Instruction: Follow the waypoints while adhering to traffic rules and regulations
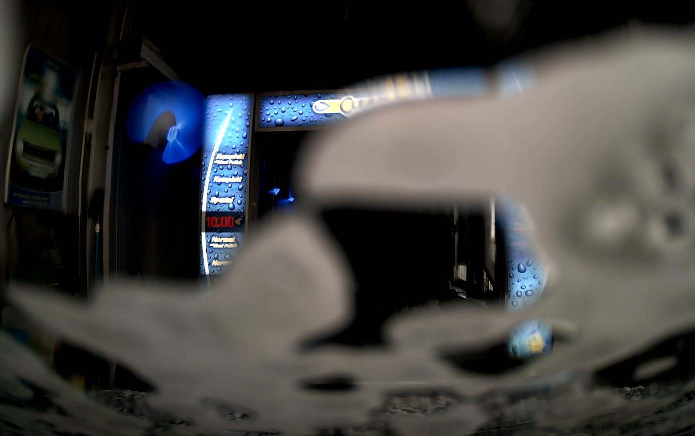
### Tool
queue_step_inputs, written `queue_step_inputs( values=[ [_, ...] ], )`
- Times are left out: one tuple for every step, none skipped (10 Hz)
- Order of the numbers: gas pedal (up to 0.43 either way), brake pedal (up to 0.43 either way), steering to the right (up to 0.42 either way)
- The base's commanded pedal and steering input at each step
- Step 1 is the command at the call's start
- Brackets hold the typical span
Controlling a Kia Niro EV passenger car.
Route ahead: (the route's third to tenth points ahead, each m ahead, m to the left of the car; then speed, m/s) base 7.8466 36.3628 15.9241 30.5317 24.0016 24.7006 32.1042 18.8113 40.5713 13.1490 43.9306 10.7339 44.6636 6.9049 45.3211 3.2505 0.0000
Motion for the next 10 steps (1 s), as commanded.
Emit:
queue_step_inputs(
  values=[
    [0.0,0.0,-0.015],
    [0.0,0.0,-0.014],
    [0.0,0.0,-0.014],
    [0.0,0.006,-0.014],
    [0.0,0.0,-0.014],
    [0.0,0.0,-0.014],
    [0.0,0.0,-0.014],
    [0.0,0.0,-0.014],
    [0.0,0.0,-0.014],
    [0.0,0.0,-0.014]
  ],
)
